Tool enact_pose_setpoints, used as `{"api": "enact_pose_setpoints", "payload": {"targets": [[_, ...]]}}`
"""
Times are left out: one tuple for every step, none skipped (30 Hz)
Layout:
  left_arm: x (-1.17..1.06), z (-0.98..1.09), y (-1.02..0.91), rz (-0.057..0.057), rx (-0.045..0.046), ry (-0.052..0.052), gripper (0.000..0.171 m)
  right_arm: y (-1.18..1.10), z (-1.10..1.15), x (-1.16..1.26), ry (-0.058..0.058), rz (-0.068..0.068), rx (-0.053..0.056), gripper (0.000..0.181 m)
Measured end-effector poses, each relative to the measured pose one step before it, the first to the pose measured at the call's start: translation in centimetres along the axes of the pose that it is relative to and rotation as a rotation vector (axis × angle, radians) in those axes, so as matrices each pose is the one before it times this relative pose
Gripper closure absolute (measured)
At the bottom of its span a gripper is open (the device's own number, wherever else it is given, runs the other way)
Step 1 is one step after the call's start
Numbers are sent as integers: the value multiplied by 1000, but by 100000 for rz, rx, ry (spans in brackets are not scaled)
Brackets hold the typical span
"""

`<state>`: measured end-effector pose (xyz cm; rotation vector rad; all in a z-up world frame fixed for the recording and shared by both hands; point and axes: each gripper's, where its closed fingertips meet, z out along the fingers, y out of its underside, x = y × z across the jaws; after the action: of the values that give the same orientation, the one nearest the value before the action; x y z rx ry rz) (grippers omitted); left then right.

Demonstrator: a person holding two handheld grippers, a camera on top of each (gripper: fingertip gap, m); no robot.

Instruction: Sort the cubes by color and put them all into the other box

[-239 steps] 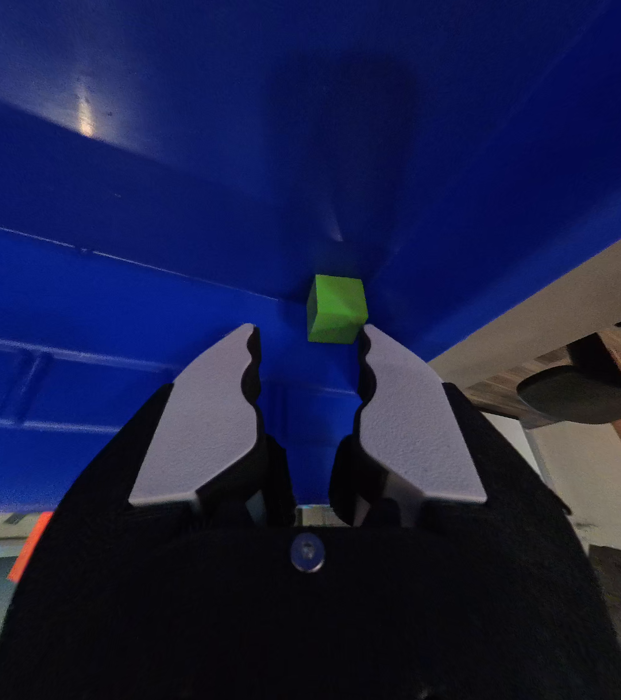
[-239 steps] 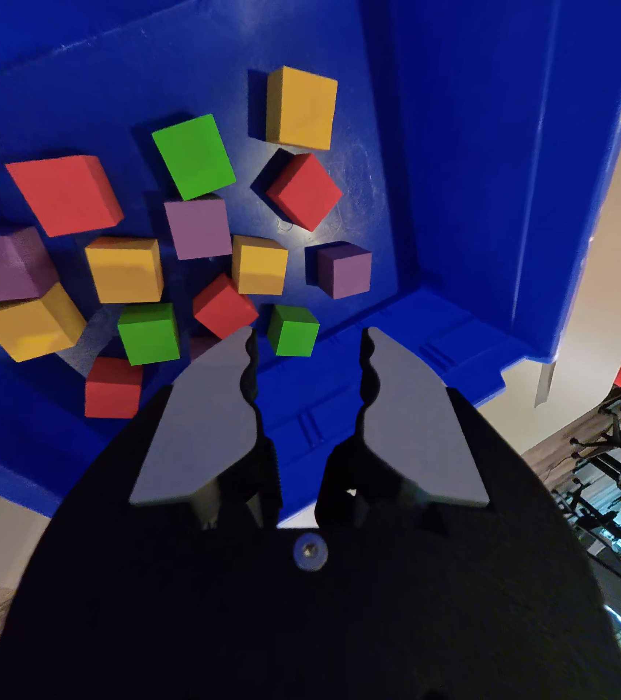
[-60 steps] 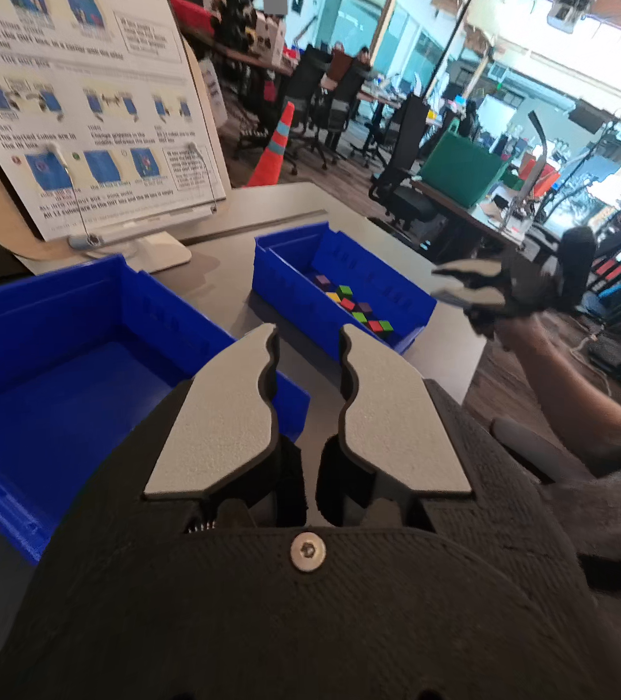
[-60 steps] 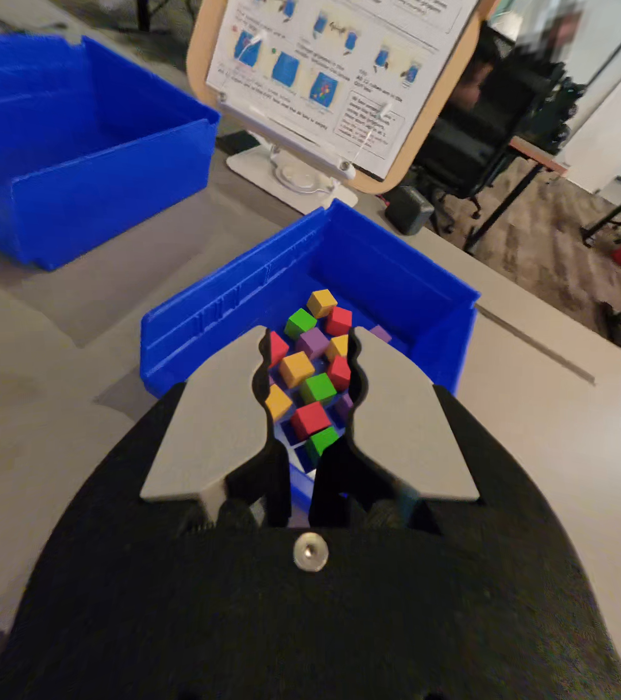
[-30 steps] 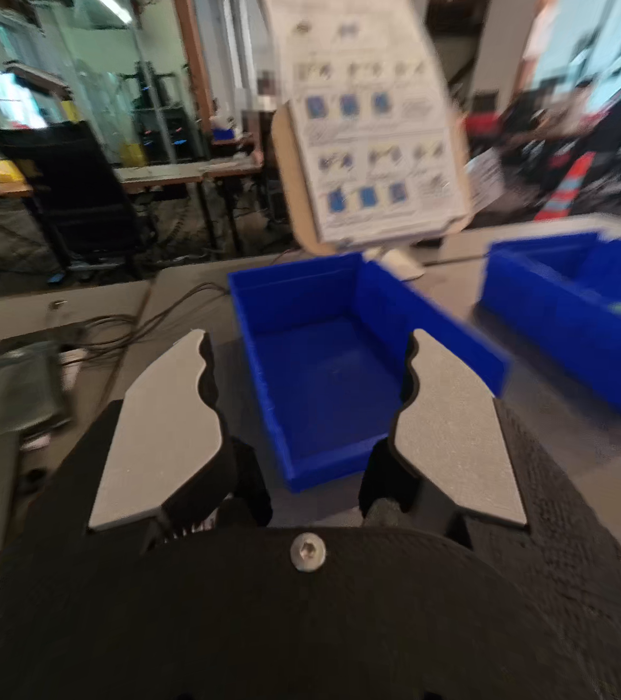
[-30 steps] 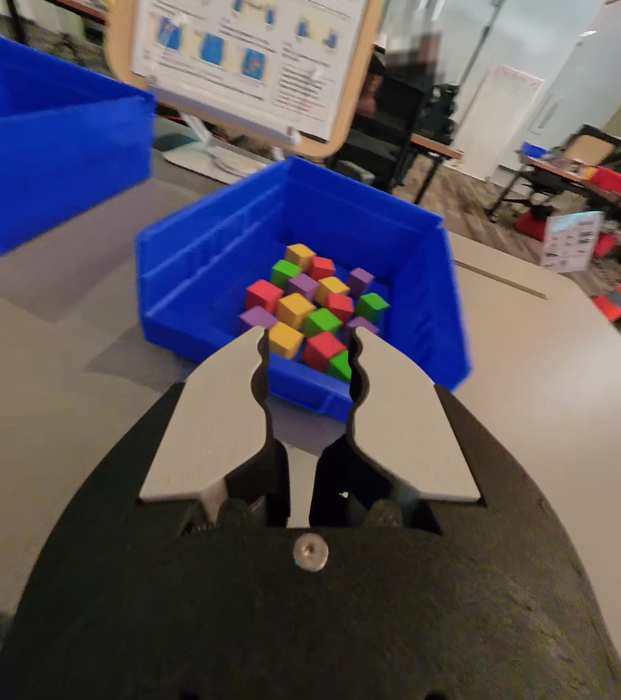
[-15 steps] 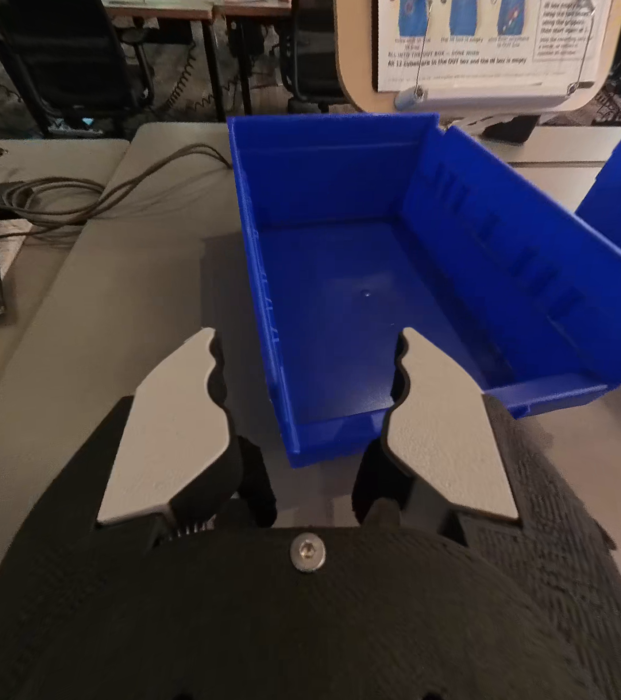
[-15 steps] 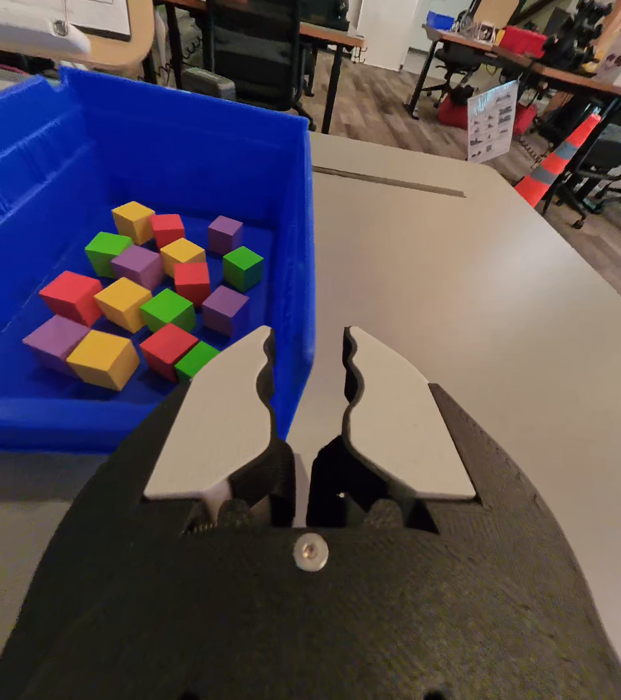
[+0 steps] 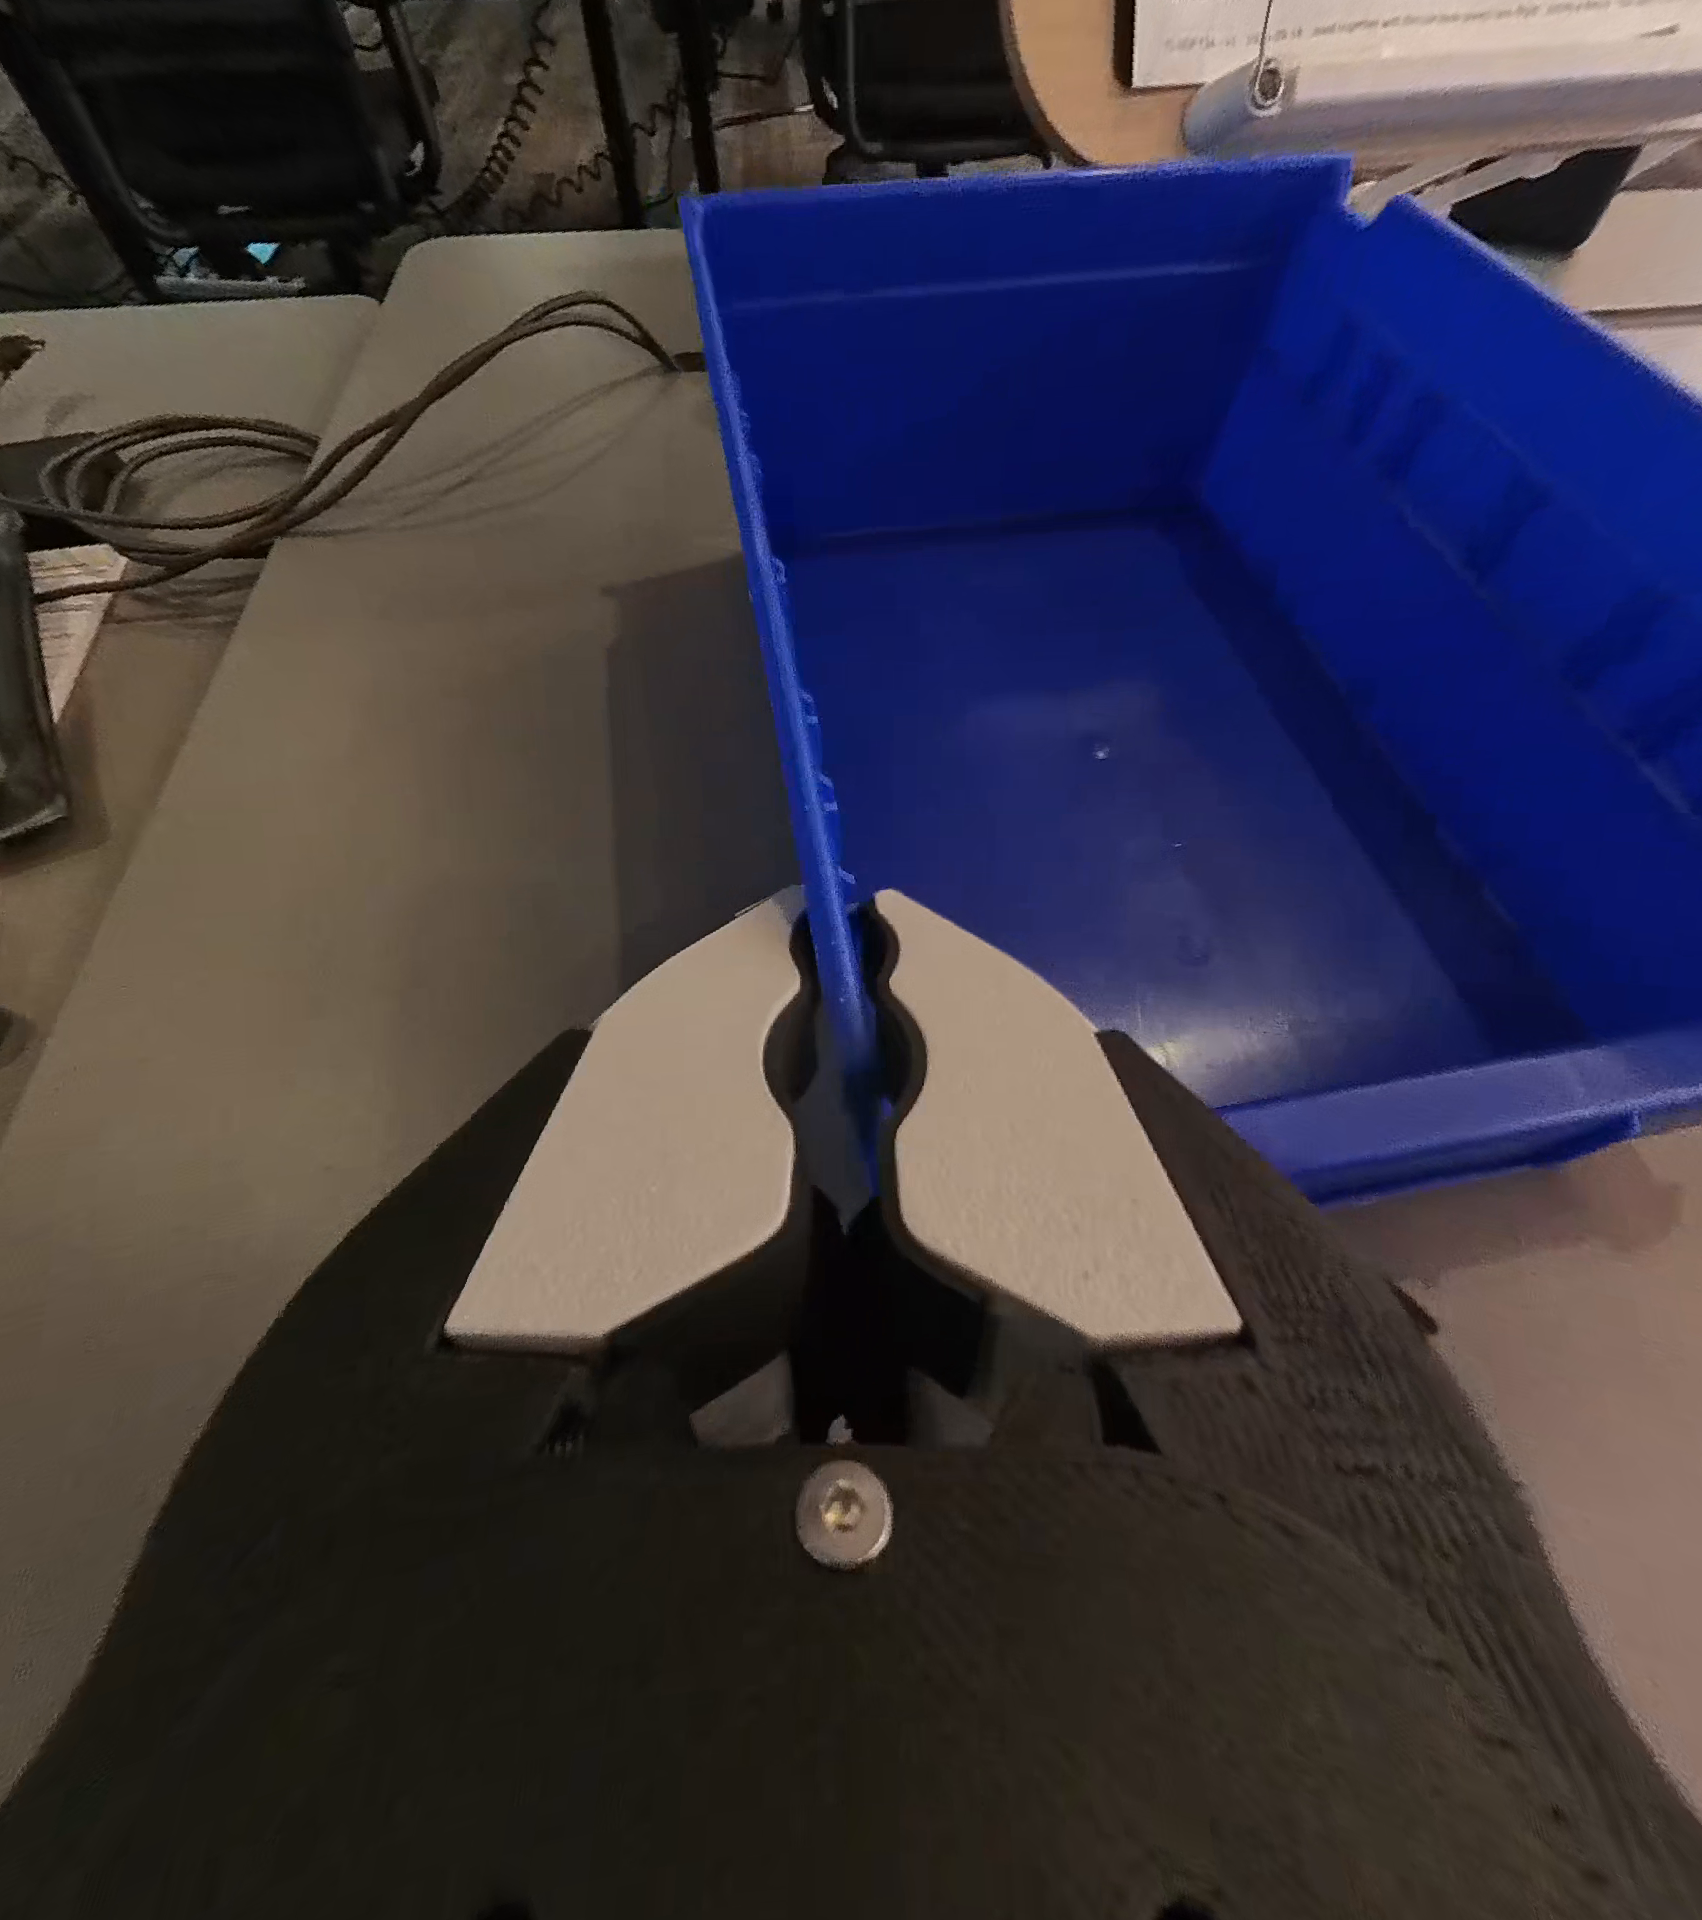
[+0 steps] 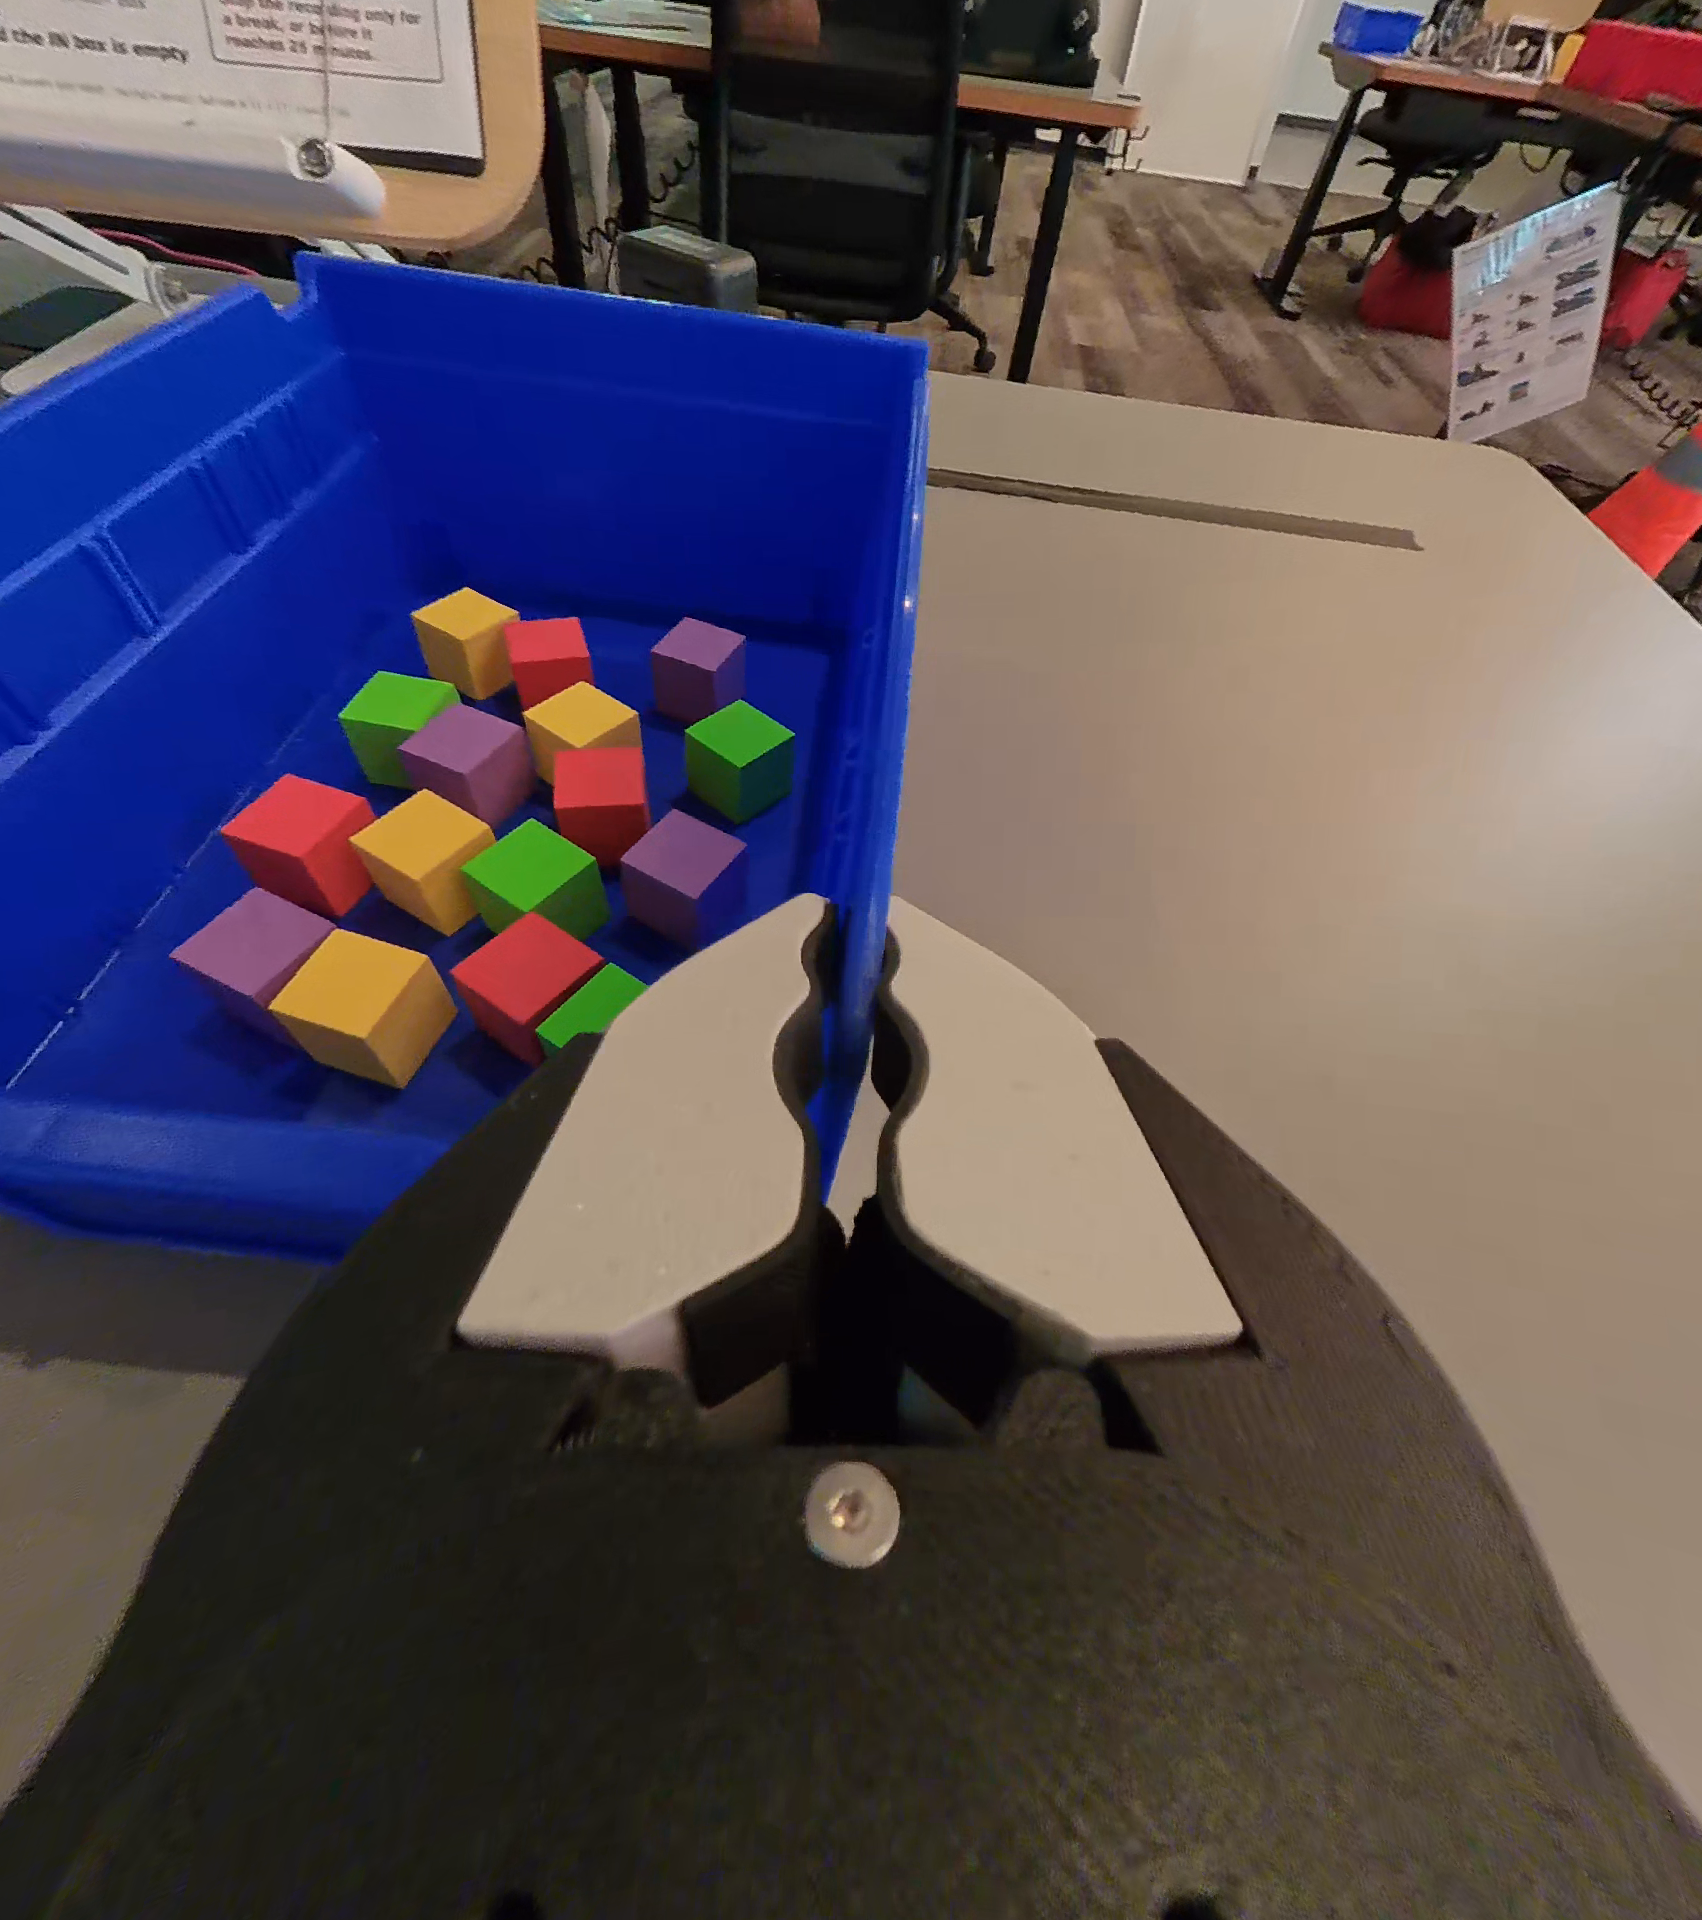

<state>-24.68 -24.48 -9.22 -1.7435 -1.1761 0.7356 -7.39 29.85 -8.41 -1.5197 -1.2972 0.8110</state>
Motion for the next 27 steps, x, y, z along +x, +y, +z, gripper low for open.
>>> {"api": "enact_pose_setpoints", "payload": {"targets": [[-3,-91,47,-1663,-59,678,166,-57,-40,-133,-601,-369,99,177],[-52,-130,61,-904,-134,283,166,-9,-22,-103,-306,-625,-37,177],[-55,-163,67,-98,-129,100,166,-8,-25,-98,-308,-400,-21,177],[-40,-179,93,-109,-86,203,166,-5,-14,-122,-523,-191,27,178],[-51,-221,108,21,-140,68,166,11,-6,-114,-372,-518,-87,177],[-58,-242,115,65,-219,73,166,-16,-10,-157,-566,-815,-59,178],[-62,-252,129,-23,-202,111,166,-28,7,-205,-826,-810,-132,177],[-82,-270,125,-14,-180,69,166,-20,14,-185,-761,-837,-133,177],[-97,-286,138,192,-221,-60,166,-39,46,-180,-821,-655,-37,177],[-104,-291,143,101,-247,-98,166,-41,51,-175,-1020,-358,23,177],[-78,-290,120,83,-218,-49,166,-45,100,-144,-1065,-414,33,177],[-86,-301,109,306,-273,-234,166,-72,110,-146,-1377,-652,185,177],[-95,-316,103,424,-348,-410,166,-57,131,-76,-1187,-760,-90,177],[-81,-330,116,507,-507,-494,166,-117,161,-119,-1871,-1217,83,177],[-29,-348,174,653,-776,-448,166,-83,185,-64,-1871,-1416,-380,177],[39,-390,269,606,-920,-383,166,-106,206,-20,-1807,-1275,-397,177],[88,-432,352,88,-801,-408,166,-167,196,-87,-2269,-1017,-74,176],[106,-478,331,-774,-245,-457,166,-79,261,-18,-1808,-478,-602,176],[135,-531,303,-1387,285,-496,166,-92,277,-29,-1742,-406,-490,177],[158,-555,303,-1213,187,-682,166,-156,301,-52,-1772,-734,-150,177],[189,-549,298,-779,350,-827,166,-148,345,-28,-1460,-667,-339,176],[195,-527,279,-555,665,-1109,166,-195,378,-33,-1239,-474,-174,177],[193,-524,265,-807,877,-1386,166,-229,421,-101,-1585,-437,-67,177],[186,-501,262,-1327,945,-1592,166,-232,451,-170,-1801,-632,59,177],[208,-482,233,-1801,1086,-1520,167,-210,478,-137,-1248,-813,-30,177],[258,-457,219,-1724,1067,-1458,167,-220,475,-200,-1346,-705,8,177],[225,-454,221,-1378,895,-1755,167,-242,477,-245,-1459,-566,62,177]]}}
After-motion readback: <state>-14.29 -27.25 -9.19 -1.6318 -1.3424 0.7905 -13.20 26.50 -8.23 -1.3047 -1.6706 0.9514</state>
